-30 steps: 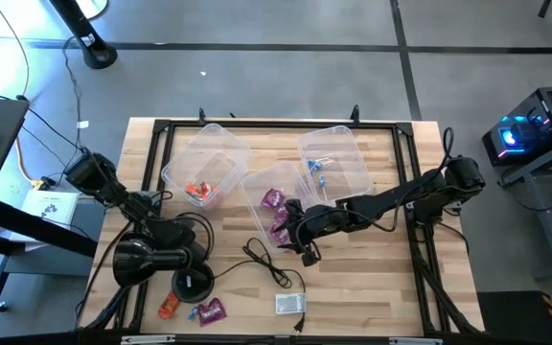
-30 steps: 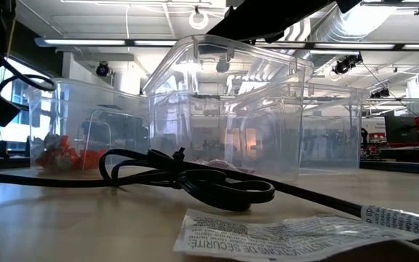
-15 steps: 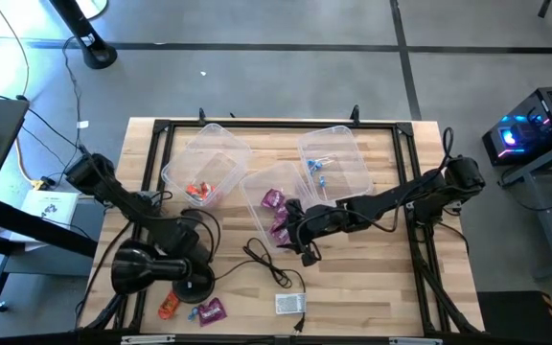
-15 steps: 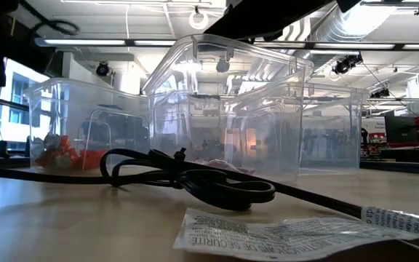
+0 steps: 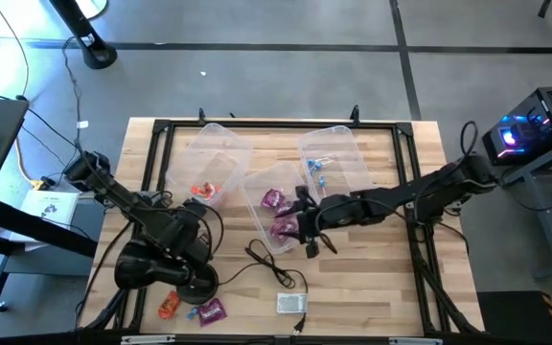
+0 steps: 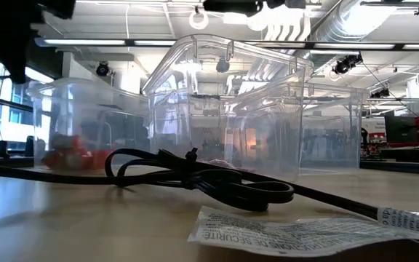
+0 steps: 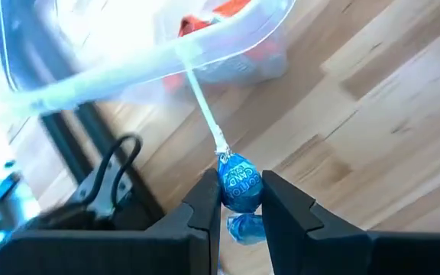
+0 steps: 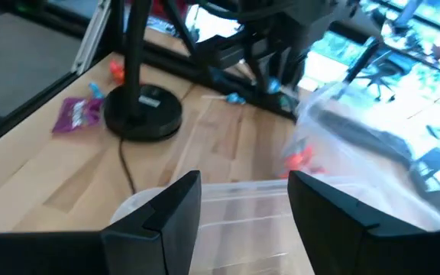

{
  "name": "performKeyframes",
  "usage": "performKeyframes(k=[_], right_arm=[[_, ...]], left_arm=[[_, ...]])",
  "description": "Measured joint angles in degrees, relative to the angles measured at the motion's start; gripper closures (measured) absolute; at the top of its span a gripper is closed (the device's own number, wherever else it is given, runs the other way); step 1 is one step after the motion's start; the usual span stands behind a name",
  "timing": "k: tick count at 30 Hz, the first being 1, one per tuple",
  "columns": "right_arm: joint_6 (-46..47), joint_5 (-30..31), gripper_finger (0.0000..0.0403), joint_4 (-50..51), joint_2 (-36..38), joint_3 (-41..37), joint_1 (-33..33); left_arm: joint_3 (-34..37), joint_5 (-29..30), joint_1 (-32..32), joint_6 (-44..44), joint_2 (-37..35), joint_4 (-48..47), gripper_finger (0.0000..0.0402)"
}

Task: Sort candy
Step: Put the blue candy into the right transparent bin

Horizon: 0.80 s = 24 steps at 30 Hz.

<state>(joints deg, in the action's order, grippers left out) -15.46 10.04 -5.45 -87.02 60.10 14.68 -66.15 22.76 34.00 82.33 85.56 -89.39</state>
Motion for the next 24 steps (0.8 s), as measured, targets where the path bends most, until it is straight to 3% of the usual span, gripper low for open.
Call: performKeyframes(k=[20,24], right_arm=[[-3.2,0.5,0.021,0.4,4.3,0.0,0.0],[-6.3,3.7,0.021,0.7,4.3,1.0,0.1]], left_arm=[[-13.3,13.6,-1.5,-13.7,-0.8,-0.6,0.0343],[-14.6,18.2,-4.4,-19.0,-0.9,-0.6,0.0343]])
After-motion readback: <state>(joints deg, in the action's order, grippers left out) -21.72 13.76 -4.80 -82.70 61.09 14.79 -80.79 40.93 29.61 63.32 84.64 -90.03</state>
